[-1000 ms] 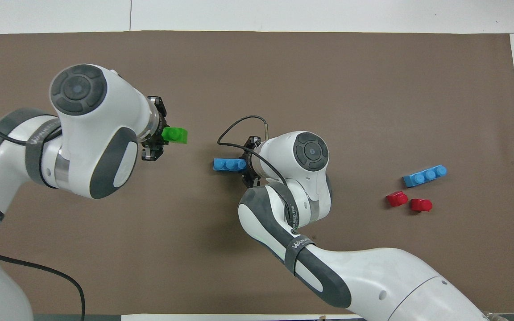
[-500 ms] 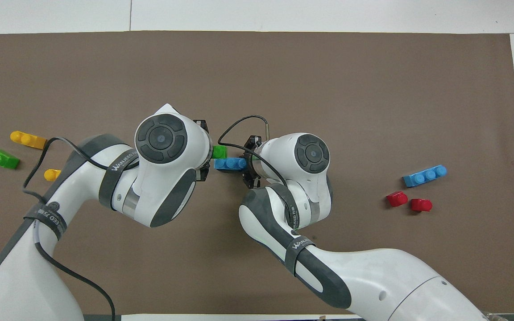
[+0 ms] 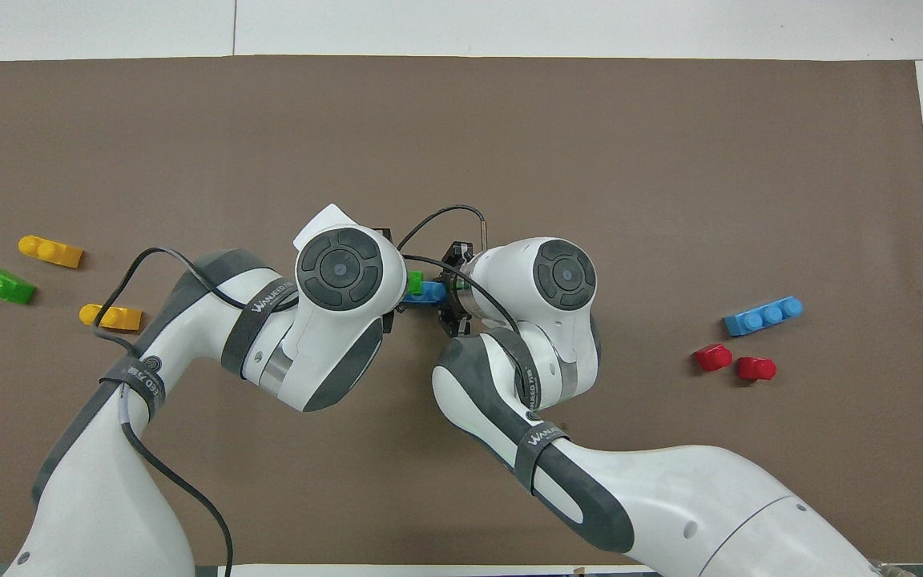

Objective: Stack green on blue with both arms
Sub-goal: 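Press the green brick onto the blue brick with the left gripper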

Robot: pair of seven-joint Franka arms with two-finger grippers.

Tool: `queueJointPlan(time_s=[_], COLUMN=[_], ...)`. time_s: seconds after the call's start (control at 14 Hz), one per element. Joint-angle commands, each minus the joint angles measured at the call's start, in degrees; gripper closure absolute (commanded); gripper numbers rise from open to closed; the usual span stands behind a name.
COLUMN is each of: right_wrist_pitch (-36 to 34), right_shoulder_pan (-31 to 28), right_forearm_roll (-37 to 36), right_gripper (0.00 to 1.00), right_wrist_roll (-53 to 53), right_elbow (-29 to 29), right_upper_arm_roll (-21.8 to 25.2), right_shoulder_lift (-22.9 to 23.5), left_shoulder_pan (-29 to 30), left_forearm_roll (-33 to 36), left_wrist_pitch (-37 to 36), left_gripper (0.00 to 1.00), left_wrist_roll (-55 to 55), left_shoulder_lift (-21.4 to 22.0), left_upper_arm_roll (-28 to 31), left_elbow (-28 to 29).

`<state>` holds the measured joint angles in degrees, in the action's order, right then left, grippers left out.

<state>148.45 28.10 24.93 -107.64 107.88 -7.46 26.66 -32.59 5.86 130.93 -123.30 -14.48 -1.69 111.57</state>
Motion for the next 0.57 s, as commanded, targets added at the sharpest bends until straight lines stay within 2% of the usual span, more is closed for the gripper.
queueJointPlan(time_s=[0.0,0.5], right_wrist_pitch=[1.3,1.0], right_shoulder_pan=[-0.8,-1.2], right_forearm_roll=[-1.5,-1.4], right_gripper=[1.0,1.0], right_wrist_roll=[-1.0,-1.1], right_elbow=[1.9,1.9], right_upper_arm_roll=[-0.2,-0.2], right_shoulder_lift=[-0.8,-0.8], left_shoulder_pan=[-1.4,-2.1], left_forearm_roll=[1.6,2.9], left_wrist_pitch=[1.4,1.3], left_gripper=[1.0,1.0], left_wrist_roll=[-1.9,-1.9], left_shoulder_lift=[-0.6,-0.9], left_upper_arm_roll=[0.9,1.0], left_elbow=[0.9,2.9])
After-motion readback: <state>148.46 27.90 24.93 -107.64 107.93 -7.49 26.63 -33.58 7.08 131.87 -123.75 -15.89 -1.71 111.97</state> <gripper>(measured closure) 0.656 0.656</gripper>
